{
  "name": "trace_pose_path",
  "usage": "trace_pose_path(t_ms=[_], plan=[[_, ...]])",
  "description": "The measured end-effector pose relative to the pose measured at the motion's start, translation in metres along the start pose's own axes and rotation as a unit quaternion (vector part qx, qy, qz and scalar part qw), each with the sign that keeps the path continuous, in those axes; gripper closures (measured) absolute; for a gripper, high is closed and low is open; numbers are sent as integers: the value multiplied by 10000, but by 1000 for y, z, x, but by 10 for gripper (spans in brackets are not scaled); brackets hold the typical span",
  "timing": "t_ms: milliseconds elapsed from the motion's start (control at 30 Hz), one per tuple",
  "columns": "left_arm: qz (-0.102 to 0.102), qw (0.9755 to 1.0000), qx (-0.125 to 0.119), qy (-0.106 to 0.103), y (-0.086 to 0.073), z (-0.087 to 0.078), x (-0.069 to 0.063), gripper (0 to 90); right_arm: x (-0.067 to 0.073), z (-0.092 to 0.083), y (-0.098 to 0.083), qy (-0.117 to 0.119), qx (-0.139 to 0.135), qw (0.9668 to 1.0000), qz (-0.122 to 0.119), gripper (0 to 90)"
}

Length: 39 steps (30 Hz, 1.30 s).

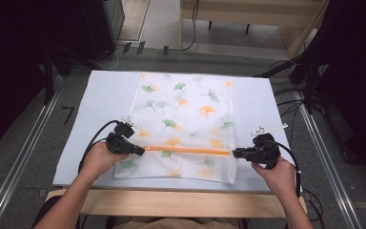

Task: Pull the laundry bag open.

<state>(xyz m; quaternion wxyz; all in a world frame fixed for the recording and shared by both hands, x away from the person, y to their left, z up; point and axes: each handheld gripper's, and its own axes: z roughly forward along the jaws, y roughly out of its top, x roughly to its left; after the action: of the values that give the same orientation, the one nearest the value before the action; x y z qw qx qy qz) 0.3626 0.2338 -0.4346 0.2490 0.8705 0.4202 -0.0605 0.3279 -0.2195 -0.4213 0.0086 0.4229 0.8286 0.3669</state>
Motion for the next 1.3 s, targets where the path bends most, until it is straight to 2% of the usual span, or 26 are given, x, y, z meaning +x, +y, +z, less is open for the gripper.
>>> trace_pose_path(t_ms=[433, 1067, 1100, 1300], plan=[[-30, 10000, 14, 53, -4, -3, 3, 900, -1, -1, 0, -2, 2, 10000, -21, 858], [-226, 9997, -16, 118, -18, -16, 16, 900, -2, 1, 3, 3, 36, 10000, -35, 858], [-288, 9995, -36, 141, -21, -17, 17, 900, -2, 2, 3, -3, 43, 10000, -42, 858], [-312, 9994, -42, 109, -23, -19, 20, 900, -2, 2, 5, -7, 38, 10000, -45, 858]])
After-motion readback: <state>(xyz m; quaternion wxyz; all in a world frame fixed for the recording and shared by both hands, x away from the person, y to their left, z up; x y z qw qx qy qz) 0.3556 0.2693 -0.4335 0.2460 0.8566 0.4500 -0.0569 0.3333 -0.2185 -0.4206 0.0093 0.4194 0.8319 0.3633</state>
